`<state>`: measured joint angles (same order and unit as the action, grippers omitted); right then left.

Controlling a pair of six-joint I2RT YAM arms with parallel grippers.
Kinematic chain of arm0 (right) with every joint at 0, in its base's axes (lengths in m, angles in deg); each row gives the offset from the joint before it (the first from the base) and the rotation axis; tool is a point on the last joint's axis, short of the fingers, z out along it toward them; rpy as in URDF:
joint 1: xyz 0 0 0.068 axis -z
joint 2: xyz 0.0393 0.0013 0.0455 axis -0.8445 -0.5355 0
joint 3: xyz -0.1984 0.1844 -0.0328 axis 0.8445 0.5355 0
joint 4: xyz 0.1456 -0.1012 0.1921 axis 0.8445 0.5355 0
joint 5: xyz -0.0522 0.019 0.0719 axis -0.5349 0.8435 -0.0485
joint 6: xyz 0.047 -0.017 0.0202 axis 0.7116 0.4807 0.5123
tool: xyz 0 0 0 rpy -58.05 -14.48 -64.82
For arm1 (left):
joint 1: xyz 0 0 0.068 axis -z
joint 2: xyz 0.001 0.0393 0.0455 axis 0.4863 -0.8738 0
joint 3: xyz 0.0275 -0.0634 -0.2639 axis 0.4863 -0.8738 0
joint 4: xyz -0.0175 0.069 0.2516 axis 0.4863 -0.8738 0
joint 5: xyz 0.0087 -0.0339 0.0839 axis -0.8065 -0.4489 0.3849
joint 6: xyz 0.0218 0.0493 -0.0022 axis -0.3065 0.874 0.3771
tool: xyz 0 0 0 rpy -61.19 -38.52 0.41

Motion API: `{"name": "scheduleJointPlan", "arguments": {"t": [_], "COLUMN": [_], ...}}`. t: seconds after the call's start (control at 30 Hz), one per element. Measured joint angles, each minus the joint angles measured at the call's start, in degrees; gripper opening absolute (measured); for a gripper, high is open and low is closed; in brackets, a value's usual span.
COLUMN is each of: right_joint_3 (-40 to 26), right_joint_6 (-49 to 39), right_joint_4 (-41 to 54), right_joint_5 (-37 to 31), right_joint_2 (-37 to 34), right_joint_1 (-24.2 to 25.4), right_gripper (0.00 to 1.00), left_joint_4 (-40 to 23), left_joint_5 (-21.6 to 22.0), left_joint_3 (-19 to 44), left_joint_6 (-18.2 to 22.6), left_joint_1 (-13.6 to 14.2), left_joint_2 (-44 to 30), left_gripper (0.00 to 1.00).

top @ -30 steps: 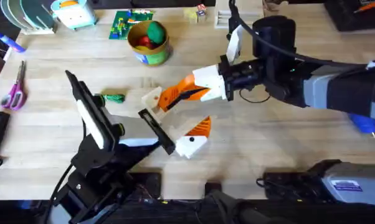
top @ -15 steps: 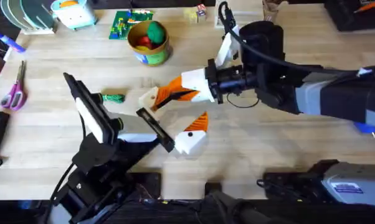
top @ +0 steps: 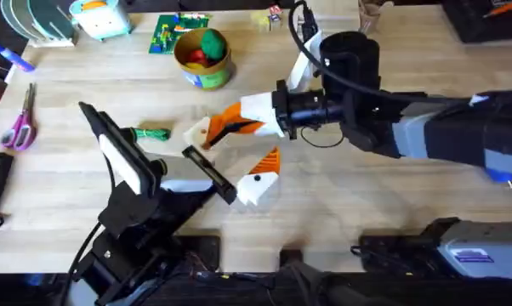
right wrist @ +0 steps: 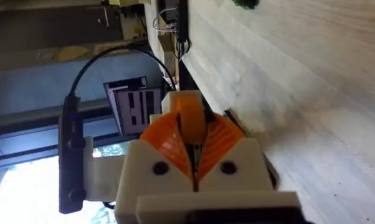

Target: Pick up the gripper from the table and insert it into the empty holder that is missing its gripper. Then pick up a screw, insert it into the mounting hole, and use the screwdriver to tighten it. Finally, clean up the table by picking up the vegetable and placing it into the bucket.

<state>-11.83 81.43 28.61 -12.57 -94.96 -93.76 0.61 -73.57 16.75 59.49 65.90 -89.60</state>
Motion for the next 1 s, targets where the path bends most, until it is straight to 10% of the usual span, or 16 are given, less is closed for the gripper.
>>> {"name": "scheduleJointPlan", "arguments": {"t": [1.0], "right_joint_3": [0.0], "right_joint_6": [0.0], "right_joint_4": [-0.3], "right_joint_5": [-0.9], "right_joint_2": [0.0], "right_joint_1": [-1.2], "right_gripper": [0.007], "left_joint_4": [0.3], "left_joint_5": [-4.2], "left_joint_3": [0.0], "left_joint_6": [1.5], "left_joint_1": [-1.1], "left_joint_2": [0.0], "left_gripper": [0.993]}}
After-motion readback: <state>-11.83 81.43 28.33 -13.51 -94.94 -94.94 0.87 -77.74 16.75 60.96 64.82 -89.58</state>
